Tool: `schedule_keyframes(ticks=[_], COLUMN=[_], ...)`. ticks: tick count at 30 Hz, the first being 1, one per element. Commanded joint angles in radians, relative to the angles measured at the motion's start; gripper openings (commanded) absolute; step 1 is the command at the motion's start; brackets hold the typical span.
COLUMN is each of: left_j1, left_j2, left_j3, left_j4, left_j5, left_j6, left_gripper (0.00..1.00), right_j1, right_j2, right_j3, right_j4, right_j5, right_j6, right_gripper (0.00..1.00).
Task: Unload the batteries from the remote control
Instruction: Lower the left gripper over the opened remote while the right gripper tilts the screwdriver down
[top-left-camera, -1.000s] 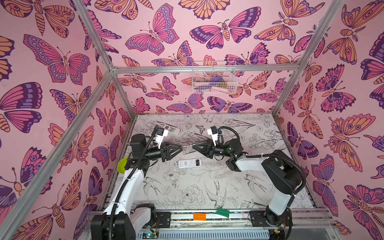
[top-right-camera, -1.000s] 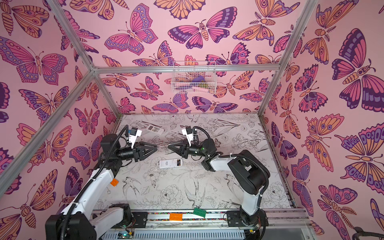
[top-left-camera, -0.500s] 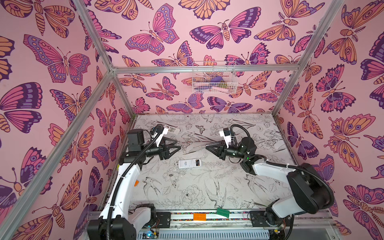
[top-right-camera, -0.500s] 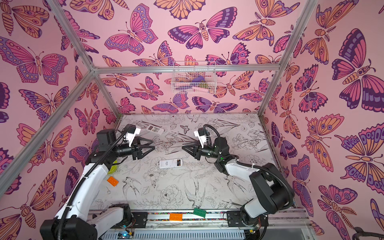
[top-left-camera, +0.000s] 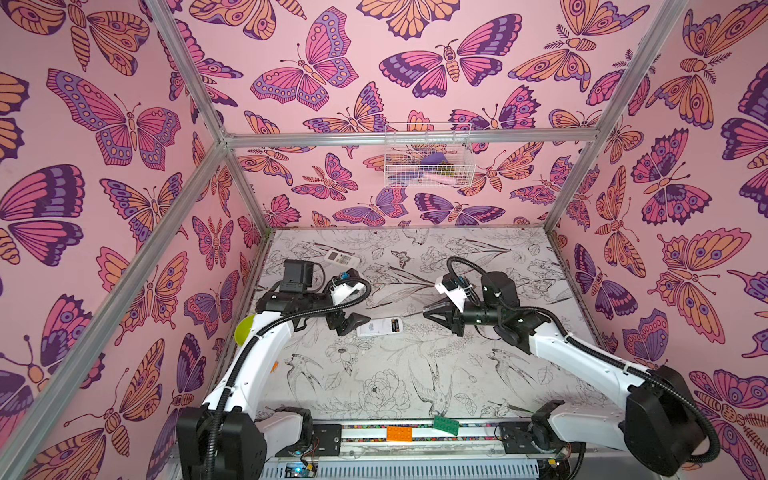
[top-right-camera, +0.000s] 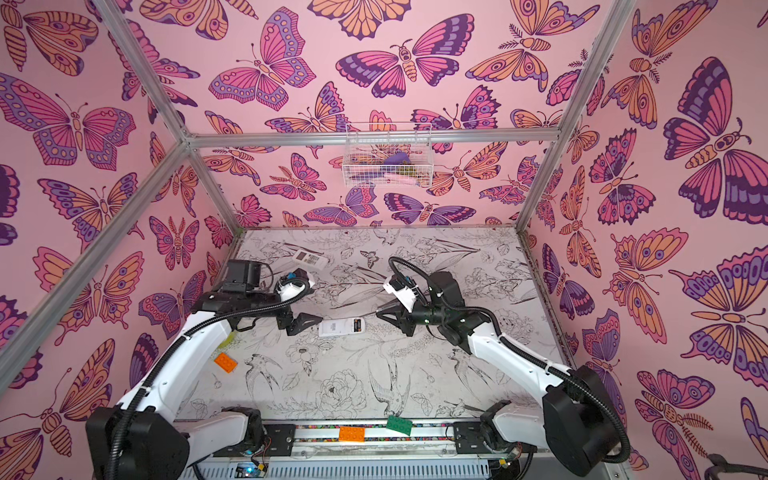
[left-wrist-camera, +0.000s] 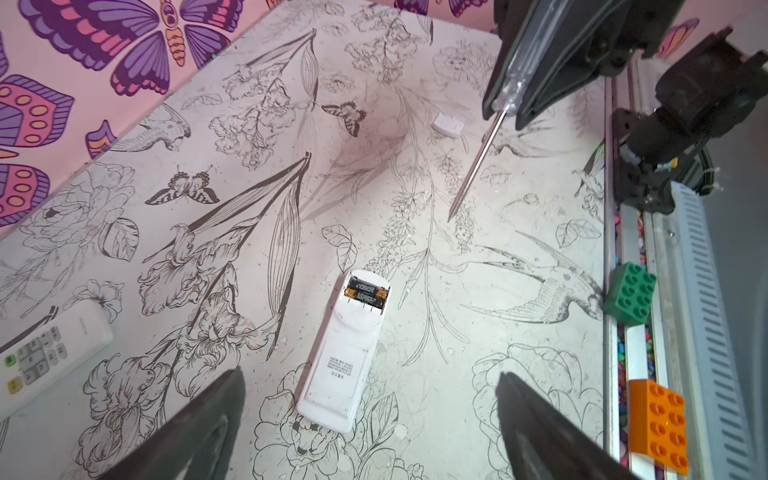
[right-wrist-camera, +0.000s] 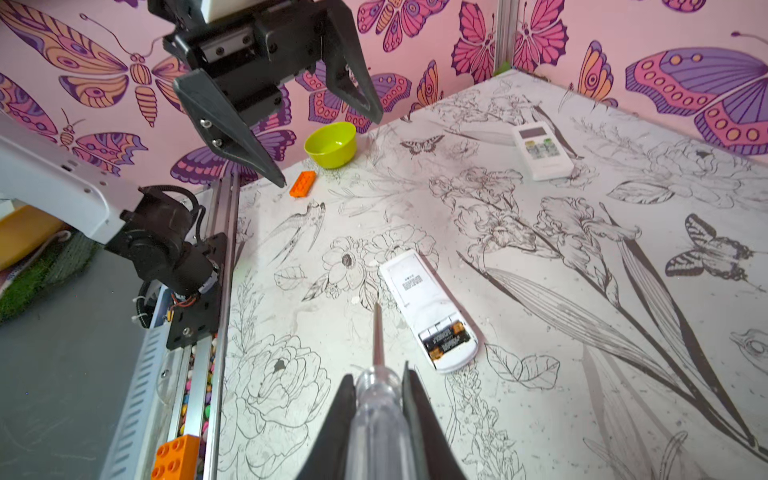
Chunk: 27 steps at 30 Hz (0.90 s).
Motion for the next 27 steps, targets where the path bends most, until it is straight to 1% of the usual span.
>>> schedule_keyframes(ticks=[1, 7, 11, 16, 18, 20, 21, 27], left_j1=[-0.025, -0.084, -0.122, -0.159, -0.172, -0.177, -0.178, -0.181], left_j2=[0.036, 0.148, 0.207, 0.273, 0.294, 0.306, 0.312, 0.360], left_j3=[-0.020, -0.015, -0.052, -0.069, -0.074, -0.089, -0.100, -0.115], left_j4=[-0.033, -0.017, 0.079, 0.139, 0.158, 0.188, 0.207, 0.230], left_j5=[-0.058, -0.113, -0.164, -0.214, -0.258, -0.291, -0.301, -0.339], left_j6=[0.135, 0.219, 0.223, 0.226, 0.233, 0.231, 0.231, 0.257], left_gripper=[1.00, 1.00, 1.00, 1.00, 1.00, 1.00, 1.00, 1.00], right_j1=[0.000, -0.002, 0.000, -0.001, 0.000, 0.000, -0.001, -0.001], right_j2=[0.011, 0.015, 0.017, 0.061, 0.087, 0.115, 0.131, 0.223], right_j3=[-0.008, 0.007, 0.017, 0.019, 0.020, 0.016, 0.017, 0.067], right_j4=[-0.061, -0.118, -0.140, -0.091, -0.064, -0.025, -0.008, 0.012], right_j5=[0.020, 0.044, 0.077, 0.077, 0.077, 0.077, 0.109, 0.111], right_j6=[-0.089, -0.102, -0.111, -0.065, -0.040, -0.019, -0.008, 0.002], right_gripper=[0.03, 0.02, 0.02, 0.03, 0.03, 0.02, 0.02, 0.01])
